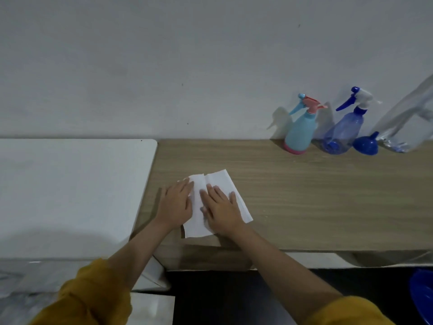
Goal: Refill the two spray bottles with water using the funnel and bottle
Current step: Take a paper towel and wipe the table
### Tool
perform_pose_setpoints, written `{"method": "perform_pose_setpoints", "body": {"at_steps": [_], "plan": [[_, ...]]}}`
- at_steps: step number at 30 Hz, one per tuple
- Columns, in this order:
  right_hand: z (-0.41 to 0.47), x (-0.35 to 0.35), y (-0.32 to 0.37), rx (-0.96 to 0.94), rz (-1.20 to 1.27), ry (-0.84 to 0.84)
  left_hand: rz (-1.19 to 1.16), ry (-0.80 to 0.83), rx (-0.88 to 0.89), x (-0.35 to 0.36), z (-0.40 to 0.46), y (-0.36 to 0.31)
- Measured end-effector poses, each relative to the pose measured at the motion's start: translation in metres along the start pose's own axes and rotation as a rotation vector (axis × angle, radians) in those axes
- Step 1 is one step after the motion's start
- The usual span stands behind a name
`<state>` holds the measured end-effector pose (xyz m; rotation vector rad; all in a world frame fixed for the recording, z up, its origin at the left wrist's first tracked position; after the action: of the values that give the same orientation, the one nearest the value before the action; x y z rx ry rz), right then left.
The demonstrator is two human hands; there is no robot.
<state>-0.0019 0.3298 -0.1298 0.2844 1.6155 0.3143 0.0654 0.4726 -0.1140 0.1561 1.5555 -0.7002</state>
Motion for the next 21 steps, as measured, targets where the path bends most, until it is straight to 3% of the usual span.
{"method": "perform_pose_setpoints", "body": {"at_steps": [5,21], "plan": [[-0.007,0.011,-0.015,0.051,-0.024,0.007,0.186,0.188,0.002,0.025,-0.009,-0.009],[-0.074,-0.046,-0.154,0.136,-0.049,-0.020,0.192,0.233,0.061,0.082,0.020,-0.161]]}}
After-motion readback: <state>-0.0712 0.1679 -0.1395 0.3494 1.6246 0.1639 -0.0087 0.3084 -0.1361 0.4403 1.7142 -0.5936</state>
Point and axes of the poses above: each hand's wrist, its own z-axis towards the middle knuckle, its own x-axis out of the palm, y = z × x, the point moved 2 cm from there along z, towards the middle knuckle
